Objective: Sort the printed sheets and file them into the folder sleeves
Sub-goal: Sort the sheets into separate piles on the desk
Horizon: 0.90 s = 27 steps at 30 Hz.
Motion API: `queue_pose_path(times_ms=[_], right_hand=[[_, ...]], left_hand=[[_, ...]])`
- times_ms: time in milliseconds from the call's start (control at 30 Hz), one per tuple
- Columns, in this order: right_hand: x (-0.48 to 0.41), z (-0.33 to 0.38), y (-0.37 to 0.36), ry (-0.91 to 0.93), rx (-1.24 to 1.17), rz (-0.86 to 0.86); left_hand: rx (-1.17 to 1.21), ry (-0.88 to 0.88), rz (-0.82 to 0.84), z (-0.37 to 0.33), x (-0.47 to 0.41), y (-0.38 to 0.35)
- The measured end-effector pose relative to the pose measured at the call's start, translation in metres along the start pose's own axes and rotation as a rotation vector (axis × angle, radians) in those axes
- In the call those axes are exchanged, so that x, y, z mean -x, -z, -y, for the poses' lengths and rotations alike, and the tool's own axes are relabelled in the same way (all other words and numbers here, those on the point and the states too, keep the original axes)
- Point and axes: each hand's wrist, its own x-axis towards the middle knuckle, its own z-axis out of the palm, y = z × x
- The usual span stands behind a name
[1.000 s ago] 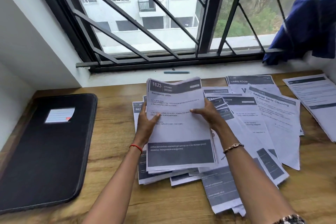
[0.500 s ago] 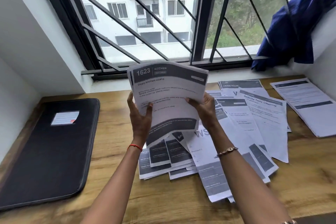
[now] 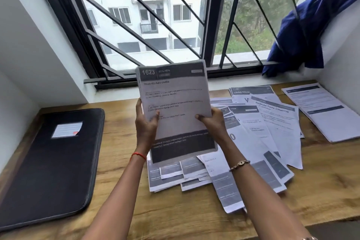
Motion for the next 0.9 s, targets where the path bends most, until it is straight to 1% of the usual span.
queue_pose_path(times_ms=[100,233,300,367,433,533,633,733,800,900], right_hand=[[-0.002,0.001,0.011,-0.084,-0.065,0.002],[0.007,-0.015,0.023,-0.228,-0.115,-0.001],[0.016,-0.03,0.03,-0.311,-0.111,0.016],[0.027,-0.045,0.037,-0.379,-0.077,0.01],[0.038,-0.057,0.044,-0.405,-0.047,-0.015],[0.049,-0.067,0.055,-0.41,-0.021,-0.017],[0.049,-0.072,0.069,-0.438,-0.054,0.027],[0.038,-0.069,0.085,-0.463,-0.038,0.025],[0.024,-0.069,0.1,-0.445,0.045,-0.063],[0.002,-0.081,0.128,-0.398,0.21,-0.301]], left_hand=[[0.12,0.131,0.109,-0.003,-0.01,0.004],[0.352,0.444,0.278,0.006,0.002,0.002],[0.372,0.549,0.331,0.015,0.015,0.001],[0.38,0.603,0.352,0.025,0.029,-0.002],[0.381,0.638,0.353,0.033,0.042,-0.008],[0.311,0.661,0.383,0.041,0.051,-0.019],[0.223,0.622,0.408,0.044,0.05,-0.033],[0.13,0.582,0.382,0.05,0.046,-0.044],[0.102,0.58,0.347,0.052,0.045,-0.051],[0.112,0.576,0.281,0.057,0.044,-0.058]])
